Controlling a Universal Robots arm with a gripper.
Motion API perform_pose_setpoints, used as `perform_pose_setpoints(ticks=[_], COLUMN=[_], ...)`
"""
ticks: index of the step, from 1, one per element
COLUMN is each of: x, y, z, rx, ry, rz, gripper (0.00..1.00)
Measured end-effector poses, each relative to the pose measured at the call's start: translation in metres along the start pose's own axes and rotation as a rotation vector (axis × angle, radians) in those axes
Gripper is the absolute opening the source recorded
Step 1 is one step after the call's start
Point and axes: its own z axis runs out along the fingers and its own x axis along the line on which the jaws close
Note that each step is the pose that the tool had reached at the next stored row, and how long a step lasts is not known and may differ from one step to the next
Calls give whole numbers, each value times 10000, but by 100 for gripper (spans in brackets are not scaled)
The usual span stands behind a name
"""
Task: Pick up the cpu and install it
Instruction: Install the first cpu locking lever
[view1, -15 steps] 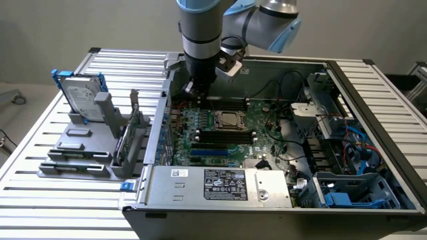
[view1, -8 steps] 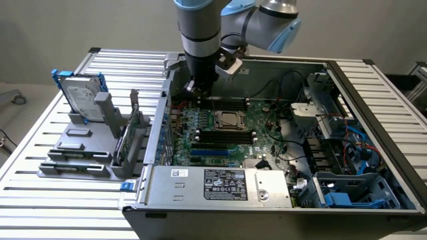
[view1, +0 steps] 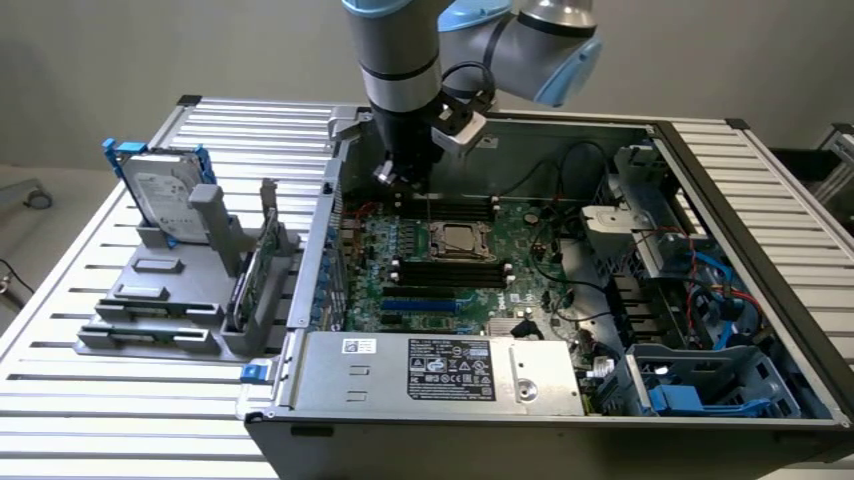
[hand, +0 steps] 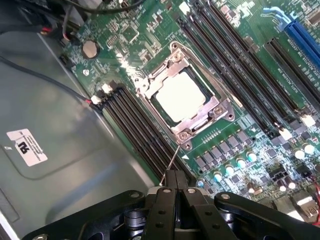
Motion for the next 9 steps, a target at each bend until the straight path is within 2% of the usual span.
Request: perform_pose_setpoints(ticks=[1, 4, 7, 9], x=[1, 0, -6, -16], y=[1, 0, -7, -21], z=[1, 0, -2, -4], rx=[-58, -152, -211, -214], ry=[17, 2, 2, -4], rz=[18, 132, 299, 348], gripper=[11, 11, 11, 11])
